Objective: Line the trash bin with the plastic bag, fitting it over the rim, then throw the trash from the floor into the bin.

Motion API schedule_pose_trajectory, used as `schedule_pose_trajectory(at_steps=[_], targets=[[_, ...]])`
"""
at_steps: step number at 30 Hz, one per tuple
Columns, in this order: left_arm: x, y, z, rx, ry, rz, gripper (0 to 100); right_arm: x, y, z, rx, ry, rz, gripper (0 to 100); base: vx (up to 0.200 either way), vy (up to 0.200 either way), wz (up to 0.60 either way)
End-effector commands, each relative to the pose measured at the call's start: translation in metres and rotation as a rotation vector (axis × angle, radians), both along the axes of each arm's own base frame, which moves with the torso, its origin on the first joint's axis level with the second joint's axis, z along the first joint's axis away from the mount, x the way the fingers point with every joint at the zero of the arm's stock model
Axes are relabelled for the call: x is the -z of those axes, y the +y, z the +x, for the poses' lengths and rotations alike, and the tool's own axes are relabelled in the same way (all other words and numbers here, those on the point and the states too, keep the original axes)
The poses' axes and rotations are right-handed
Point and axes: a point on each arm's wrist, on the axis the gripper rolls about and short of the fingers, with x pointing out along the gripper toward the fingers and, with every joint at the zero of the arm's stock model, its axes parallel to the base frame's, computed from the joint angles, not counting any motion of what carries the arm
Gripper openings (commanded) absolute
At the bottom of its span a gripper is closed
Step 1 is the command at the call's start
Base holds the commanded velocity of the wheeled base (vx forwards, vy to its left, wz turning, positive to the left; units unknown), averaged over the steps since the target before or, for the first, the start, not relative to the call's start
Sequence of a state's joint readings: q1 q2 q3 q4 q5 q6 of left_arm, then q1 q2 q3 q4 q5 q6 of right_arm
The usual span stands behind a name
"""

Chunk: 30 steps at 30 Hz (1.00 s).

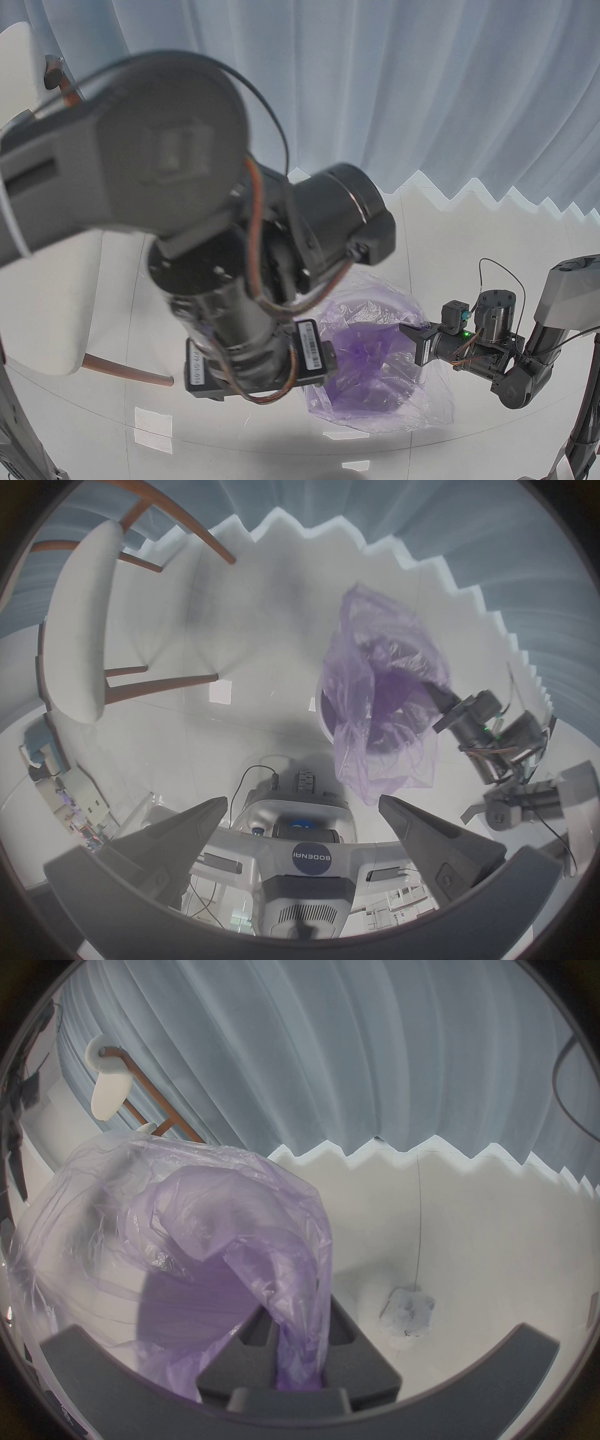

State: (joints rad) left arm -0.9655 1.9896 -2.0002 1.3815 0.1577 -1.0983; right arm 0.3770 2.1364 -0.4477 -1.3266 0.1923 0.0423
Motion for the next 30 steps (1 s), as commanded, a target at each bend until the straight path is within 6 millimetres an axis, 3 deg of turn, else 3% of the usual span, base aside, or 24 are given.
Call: schedule_pose_trajectory(at_steps=[1, 4, 8, 16, 22, 23, 27, 28, 29, 30], targets=[[0.068, -0.041, 0.025, 0.009, 0.118, 0.115, 100, 0.001, -0.002, 0.001, 0.010, 0.005, 0.005, 0, 0.000, 0.000, 0.00], [0.100, -0.057, 0.030, 0.019, 0.162, 0.169, 100, 0.001, -0.007, 0.004, 0.031, 0.004, 0.006, 0, 0.000, 0.000, 0.00], [0.122, -0.063, 0.032, 0.024, 0.201, 0.233, 100, 0.003, -0.013, 0.004, 0.048, 0.015, 0.002, 0, 0.000, 0.000, 0.00], [0.132, -0.056, 0.042, -0.014, 0.236, 0.284, 100, 0.004, -0.013, 0.003, 0.048, 0.020, 0.001, 0, 0.000, 0.000, 0.00], [0.124, -0.056, 0.027, 0.020, 0.258, 0.322, 100, 0.006, -0.014, 0.003, 0.051, 0.028, 0.002, 0, 0.000, 0.000, 0.00], [0.101, -0.044, 0.011, 0.034, 0.288, 0.376, 100, 0.005, -0.014, 0.003, 0.051, 0.025, 0.003, 0, 0.000, 0.000, 0.00], [0.050, -0.018, 0.001, -0.089, 0.210, 0.239, 100, 0.008, -0.016, -0.001, 0.051, 0.044, -0.003, 0, 0.000, 0.000, 0.00], [0.050, -0.018, 0.001, -0.089, 0.210, 0.239, 100, 0.008, -0.016, -0.001, 0.051, 0.044, -0.003, 0, 0.000, 0.000, 0.00], [0.010, 0.012, -0.004, -0.145, 0.169, 0.112, 100, 0.009, -0.017, -0.004, 0.051, 0.040, -0.002, 0, 0.000, 0.000, 0.00], [-0.008, 0.028, -0.008, -0.152, 0.161, 0.043, 100, 0.009, -0.017, -0.005, 0.049, 0.032, 0.001, 0, 0.000, 0.000, 0.00]])
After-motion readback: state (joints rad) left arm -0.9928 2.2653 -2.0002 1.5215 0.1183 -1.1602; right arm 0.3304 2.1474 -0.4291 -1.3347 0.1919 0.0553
